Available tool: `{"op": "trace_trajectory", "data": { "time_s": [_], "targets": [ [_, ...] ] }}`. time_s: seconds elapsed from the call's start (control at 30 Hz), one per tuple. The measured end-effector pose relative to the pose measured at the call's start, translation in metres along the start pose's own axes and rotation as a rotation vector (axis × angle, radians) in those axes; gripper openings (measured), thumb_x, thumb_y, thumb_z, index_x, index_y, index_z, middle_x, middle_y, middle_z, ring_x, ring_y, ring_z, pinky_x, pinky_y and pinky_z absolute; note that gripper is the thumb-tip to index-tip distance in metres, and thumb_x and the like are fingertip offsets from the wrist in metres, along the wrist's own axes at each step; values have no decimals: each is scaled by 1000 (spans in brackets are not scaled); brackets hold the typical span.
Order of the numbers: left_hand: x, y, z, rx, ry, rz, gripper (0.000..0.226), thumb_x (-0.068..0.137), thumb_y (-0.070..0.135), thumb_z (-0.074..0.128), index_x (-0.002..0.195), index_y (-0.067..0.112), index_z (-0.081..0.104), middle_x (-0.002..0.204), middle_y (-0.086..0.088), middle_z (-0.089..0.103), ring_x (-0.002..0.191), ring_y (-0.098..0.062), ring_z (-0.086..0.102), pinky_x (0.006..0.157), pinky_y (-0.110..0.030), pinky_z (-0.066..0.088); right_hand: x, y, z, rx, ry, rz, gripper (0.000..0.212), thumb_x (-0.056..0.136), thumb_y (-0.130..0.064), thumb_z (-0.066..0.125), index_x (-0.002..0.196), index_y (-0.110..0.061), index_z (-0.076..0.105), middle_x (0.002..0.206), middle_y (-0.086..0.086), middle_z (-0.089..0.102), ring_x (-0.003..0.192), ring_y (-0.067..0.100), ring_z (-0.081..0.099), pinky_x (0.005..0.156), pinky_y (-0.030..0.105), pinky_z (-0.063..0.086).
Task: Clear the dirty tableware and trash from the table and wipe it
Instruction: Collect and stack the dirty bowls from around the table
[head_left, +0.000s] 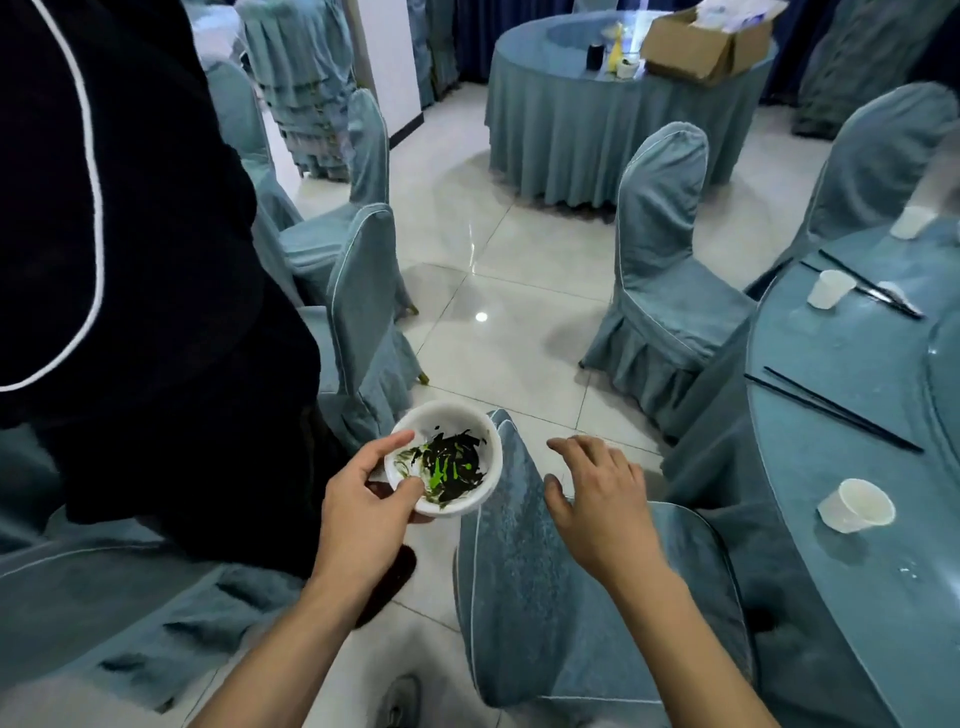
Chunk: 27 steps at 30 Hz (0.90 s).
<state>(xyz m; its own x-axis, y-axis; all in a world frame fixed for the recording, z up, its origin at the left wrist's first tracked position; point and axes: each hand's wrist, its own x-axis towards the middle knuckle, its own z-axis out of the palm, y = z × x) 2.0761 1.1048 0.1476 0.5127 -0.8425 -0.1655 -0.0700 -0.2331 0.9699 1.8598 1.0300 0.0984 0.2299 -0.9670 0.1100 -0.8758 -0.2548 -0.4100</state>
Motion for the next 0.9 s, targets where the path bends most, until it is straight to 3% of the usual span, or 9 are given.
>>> {"op": "trace_trajectory", "data": {
  "time_s": [0.07, 0.2, 0.37, 0.53, 0.67, 0.9],
  "targets": [
    [27, 1, -15, 3, -38, -20, 47, 89, -7, 65, 118, 28, 73, 105, 1, 73, 88, -12, 73, 62, -22, 59, 10, -15, 14, -8, 32, 39, 36, 90, -31, 63, 126, -26, 60, 121, -3, 61, 106, 25, 57, 93, 43, 43],
    [77, 3, -38, 34, -128, -35, 47, 89, -7, 66, 116, 32, 73, 104, 3, 72, 90, -14, 74, 65, -33, 63, 29, -43, 34, -30, 53, 104, 37, 92, -33, 61, 128, -27, 58, 122, -3, 60, 105, 24, 57, 92, 43, 42],
    [129, 8, -31, 51, -223, -29, 47, 88, -10, 65, 119, 25, 72, 102, -2, 73, 81, -16, 75, 62, -31, 63, 45, -56, 40, -33, 65, 247, 37, 92, -35, 59, 129, -29, 56, 124, -4, 58, 109, 23, 55, 95, 42, 40],
    [179, 21, 21, 110, -371, 3, 47, 90, -5, 66, 120, 31, 71, 112, -4, 71, 78, -24, 76, 57, -28, 60, 68, -30, 35, -17, 125, 407, 37, 92, -33, 61, 128, -28, 58, 127, -4, 58, 113, 23, 54, 97, 42, 40],
    [215, 41, 79, 173, -479, 64, 48, 89, 0, 68, 118, 38, 71, 118, -2, 68, 73, -22, 76, 73, -42, 64, 100, 0, 29, -25, 161, 473, 38, 93, -32, 59, 130, -27, 57, 127, -3, 57, 112, 24, 54, 98, 43, 39],
    [258, 74, 156, 231, -593, 83, 47, 90, 0, 65, 121, 35, 69, 122, 5, 62, 69, -22, 76, 79, -44, 63, 152, 33, -1, -68, 181, 542, 36, 95, -34, 56, 131, -29, 55, 129, -6, 56, 114, 21, 53, 100, 39, 35]
  ]
}}
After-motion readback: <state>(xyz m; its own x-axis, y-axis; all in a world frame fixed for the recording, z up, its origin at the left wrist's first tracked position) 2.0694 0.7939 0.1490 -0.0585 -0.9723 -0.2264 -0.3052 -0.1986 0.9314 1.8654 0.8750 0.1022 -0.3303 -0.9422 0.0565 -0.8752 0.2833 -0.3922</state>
